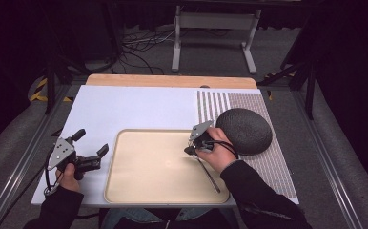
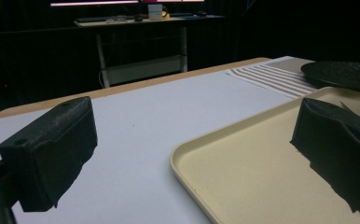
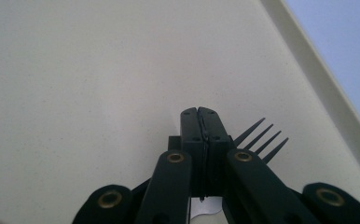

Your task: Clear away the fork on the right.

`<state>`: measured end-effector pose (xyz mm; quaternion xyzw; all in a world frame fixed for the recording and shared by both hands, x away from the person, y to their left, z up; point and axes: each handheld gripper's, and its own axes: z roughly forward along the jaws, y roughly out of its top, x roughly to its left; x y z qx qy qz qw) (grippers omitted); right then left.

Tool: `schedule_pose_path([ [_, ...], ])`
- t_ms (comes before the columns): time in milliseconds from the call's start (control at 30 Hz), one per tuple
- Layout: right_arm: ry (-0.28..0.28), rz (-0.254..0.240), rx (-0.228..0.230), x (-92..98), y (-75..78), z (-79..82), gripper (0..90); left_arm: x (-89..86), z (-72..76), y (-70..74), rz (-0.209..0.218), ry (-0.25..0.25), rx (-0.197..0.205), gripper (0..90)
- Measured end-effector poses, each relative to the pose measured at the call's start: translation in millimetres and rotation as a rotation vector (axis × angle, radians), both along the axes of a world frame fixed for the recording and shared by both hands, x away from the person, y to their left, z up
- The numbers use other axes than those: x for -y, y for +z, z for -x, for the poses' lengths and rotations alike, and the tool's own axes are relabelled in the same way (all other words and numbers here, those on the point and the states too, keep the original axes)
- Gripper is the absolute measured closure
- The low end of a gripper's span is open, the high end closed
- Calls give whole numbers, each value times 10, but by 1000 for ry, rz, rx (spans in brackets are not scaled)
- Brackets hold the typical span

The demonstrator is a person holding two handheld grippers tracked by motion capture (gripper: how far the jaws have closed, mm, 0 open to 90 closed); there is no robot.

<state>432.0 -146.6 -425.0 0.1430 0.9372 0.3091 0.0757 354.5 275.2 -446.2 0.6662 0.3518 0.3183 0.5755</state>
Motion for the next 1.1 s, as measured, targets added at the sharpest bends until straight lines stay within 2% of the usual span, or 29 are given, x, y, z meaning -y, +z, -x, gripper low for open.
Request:
schedule_pose_path([
  [400,-2,19,-2,-32,-121,-31,900,-1,-1,0,2,1,1,5],
  [767,-18,50,21,13,-112,-45,900,0,-2,0,3,3,1,5],
  [1100,-55,69,36,117,-97,-81,900,1,-1,0,1,2,0,5],
])
